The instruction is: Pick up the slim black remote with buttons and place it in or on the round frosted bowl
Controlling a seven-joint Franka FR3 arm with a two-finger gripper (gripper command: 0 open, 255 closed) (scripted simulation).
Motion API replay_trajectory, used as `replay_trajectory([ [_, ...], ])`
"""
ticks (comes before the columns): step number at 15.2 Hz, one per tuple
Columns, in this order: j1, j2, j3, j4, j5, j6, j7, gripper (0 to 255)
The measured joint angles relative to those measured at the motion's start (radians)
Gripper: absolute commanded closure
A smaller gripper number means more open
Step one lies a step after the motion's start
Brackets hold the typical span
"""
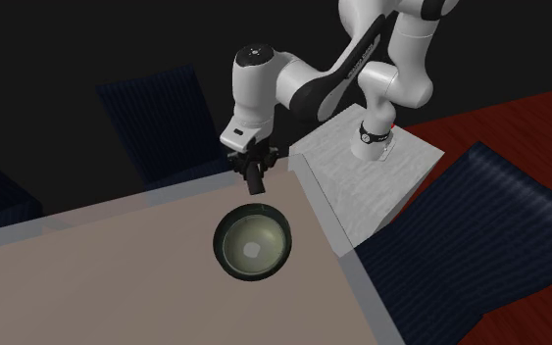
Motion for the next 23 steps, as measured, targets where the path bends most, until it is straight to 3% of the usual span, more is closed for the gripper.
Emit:
replay_trajectory([
  [11, 0.006, -0.027, 0.004, 0.105, -0.008, -0.131, 0.012, 255],
  [17, 0.053, 0.109, 0.045, 0.281, 0.009, -0.177, 0.097, 255],
  [23, 0.094, 0.295, 0.079, 0.538, 0.026, -0.252, 0.177, 255],
])
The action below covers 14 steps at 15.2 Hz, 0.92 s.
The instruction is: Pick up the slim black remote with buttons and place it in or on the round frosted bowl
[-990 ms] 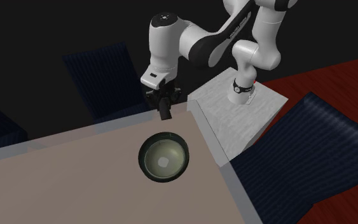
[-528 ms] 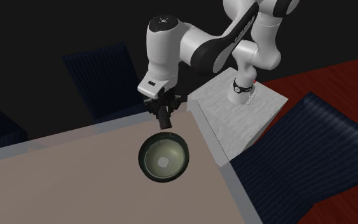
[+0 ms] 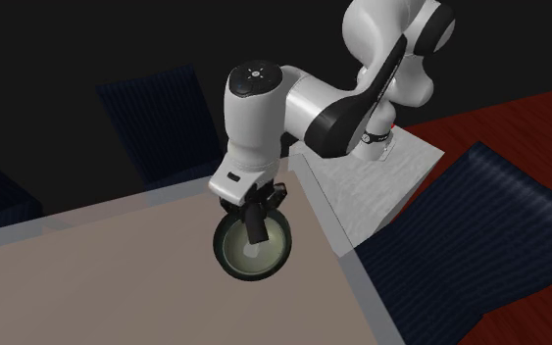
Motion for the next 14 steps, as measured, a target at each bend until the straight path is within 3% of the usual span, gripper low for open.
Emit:
replay_trajectory([
  [2, 0.012, 0.068, 0.009, 0.101, 0.004, -0.033, 0.025, 255],
  [4, 0.017, 0.09, 0.012, 0.117, 0.005, -0.029, 0.034, 255],
  [14, 0.021, 0.11, 0.015, 0.018, 0.007, 0.09, 0.039, 255],
])
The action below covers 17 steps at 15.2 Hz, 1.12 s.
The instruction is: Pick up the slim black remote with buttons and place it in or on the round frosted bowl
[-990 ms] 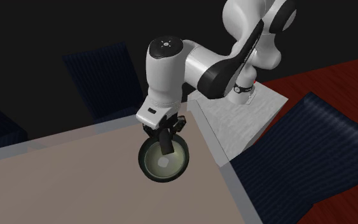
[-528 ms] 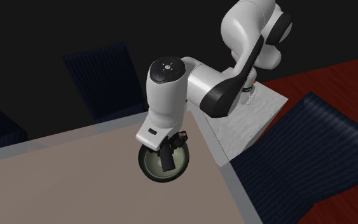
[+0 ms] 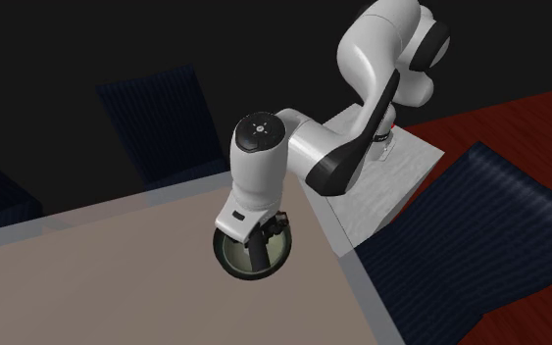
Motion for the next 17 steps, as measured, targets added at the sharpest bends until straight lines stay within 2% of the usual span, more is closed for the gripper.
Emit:
replay_trajectory([
  [6, 0.0, 0.001, 0.0, -0.006, 0.0, 0.007, 0.0, 255],
  [7, 0.0, 0.001, 0.0, -0.006, 0.0, 0.007, 0.0, 0],
  [13, 0.0, 0.001, 0.0, -0.006, 0.0, 0.007, 0.0, 0],
  [17, 0.001, -0.022, -0.001, 0.057, -0.003, -0.077, 0.002, 0],
])
